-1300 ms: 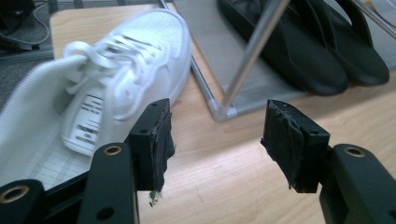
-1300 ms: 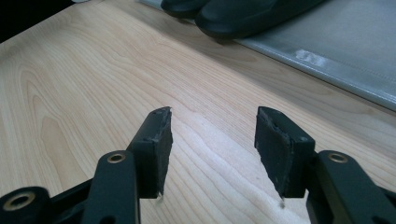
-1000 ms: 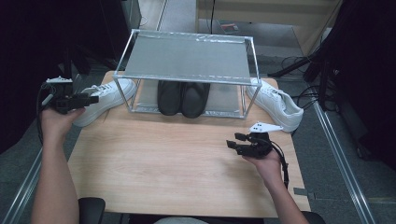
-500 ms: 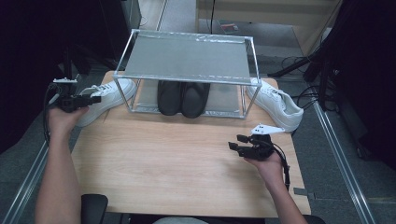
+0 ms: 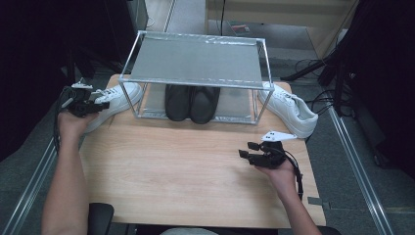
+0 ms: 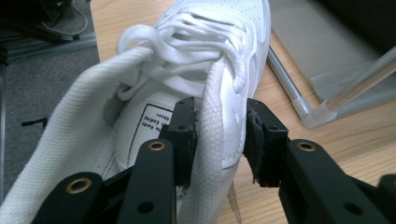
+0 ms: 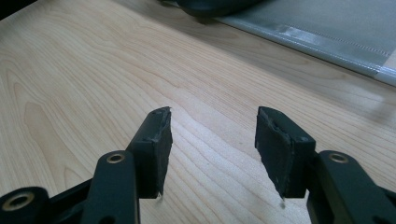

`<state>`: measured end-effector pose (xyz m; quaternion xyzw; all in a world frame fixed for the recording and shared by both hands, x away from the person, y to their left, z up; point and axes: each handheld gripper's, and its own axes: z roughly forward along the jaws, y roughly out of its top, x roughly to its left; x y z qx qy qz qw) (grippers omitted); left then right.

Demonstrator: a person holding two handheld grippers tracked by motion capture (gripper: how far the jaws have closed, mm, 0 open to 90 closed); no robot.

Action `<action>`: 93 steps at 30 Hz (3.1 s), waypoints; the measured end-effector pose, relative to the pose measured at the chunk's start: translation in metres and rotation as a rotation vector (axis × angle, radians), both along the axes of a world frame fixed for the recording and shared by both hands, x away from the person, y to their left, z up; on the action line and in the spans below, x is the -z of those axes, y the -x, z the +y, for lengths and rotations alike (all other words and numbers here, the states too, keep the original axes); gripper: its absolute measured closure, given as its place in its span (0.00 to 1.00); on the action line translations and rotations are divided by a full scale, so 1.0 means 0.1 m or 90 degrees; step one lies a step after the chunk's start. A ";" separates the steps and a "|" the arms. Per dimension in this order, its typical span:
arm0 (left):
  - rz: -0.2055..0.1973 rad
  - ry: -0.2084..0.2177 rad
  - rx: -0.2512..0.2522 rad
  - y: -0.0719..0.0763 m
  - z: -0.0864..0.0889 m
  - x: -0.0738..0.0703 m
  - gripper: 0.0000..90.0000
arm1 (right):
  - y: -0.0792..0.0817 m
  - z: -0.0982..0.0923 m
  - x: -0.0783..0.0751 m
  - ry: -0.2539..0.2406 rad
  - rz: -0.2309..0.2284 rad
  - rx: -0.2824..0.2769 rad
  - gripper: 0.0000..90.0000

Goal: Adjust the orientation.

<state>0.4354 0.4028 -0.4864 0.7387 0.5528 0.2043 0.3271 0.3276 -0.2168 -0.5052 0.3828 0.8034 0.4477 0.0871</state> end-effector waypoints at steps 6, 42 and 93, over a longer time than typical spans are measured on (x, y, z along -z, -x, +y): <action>0.001 0.010 0.001 0.01 -0.01 0.00 0.83 | 0.00 -0.01 0.00 -0.002 0.000 0.000 0.52; -0.002 0.084 -0.040 0.36 0.04 -0.41 0.90 | -0.04 0.06 -0.03 -0.010 -0.008 -0.016 0.52; 0.015 0.087 0.017 1.56 -0.18 -0.55 0.89 | -0.32 0.45 -0.09 -0.017 -0.006 -0.092 0.51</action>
